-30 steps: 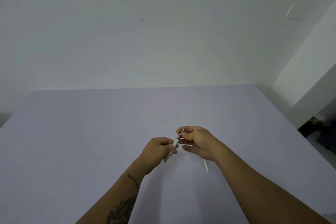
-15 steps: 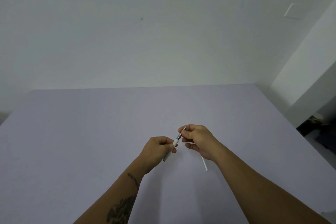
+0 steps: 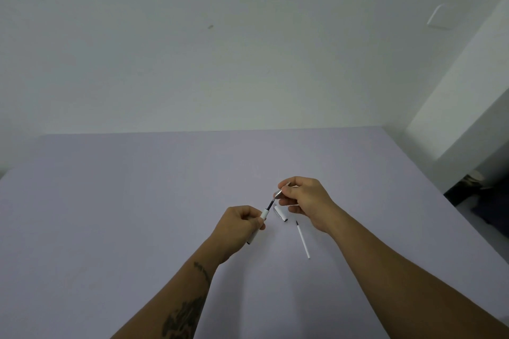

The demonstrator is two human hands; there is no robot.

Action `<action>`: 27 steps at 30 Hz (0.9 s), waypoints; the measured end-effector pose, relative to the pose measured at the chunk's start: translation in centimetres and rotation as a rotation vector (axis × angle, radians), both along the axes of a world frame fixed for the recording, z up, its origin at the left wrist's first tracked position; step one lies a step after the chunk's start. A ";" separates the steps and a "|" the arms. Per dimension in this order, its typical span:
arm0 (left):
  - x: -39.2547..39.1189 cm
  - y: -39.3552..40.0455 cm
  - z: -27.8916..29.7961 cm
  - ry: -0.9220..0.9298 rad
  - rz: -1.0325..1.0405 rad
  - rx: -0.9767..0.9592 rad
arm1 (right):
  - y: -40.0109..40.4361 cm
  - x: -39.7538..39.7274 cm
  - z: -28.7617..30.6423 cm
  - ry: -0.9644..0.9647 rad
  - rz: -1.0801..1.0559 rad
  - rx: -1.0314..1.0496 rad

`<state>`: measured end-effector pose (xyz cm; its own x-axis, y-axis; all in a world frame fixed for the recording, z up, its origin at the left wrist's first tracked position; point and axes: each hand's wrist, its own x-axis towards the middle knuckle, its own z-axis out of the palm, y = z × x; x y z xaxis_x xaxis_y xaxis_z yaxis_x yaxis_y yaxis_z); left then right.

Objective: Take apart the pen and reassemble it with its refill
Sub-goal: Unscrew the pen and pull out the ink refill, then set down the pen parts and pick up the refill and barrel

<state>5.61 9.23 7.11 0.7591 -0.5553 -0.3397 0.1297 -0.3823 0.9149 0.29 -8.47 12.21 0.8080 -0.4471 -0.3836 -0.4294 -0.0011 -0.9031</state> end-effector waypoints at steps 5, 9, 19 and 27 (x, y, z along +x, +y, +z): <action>0.1 -0.9 -0.2 0.037 0.013 -0.020 | -1.2 0.4 -0.3 -0.032 -0.108 0.026; 0.2 -1.9 -0.6 0.049 0.035 -0.020 | -2.0 0.4 -1.1 0.029 -0.172 -0.028; 0.0 -4.5 -2.0 0.031 0.045 0.064 | -3.7 0.5 -3.7 0.190 0.117 0.037; -0.2 -6.2 -3.6 0.071 0.094 0.185 | -7.0 1.8 -5.9 0.163 0.023 0.125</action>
